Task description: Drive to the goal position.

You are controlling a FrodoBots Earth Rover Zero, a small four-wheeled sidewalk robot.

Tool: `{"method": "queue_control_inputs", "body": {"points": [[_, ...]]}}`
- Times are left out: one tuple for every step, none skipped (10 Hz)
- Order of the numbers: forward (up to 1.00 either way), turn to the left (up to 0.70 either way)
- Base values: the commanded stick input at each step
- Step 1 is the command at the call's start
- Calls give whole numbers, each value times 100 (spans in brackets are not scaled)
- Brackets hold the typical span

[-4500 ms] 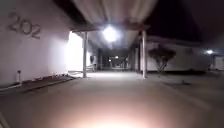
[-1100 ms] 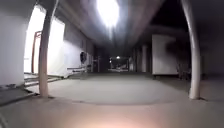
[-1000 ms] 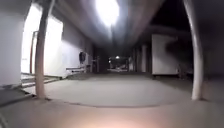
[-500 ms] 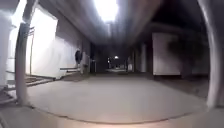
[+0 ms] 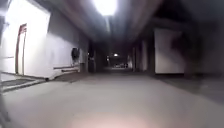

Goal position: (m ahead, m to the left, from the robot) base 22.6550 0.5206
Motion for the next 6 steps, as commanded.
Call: {"method": "queue_control_inputs", "body": {"points": [[93,-4],[93,-4],[93,-4],[93,-4],[93,-8],[93,-10]]}}
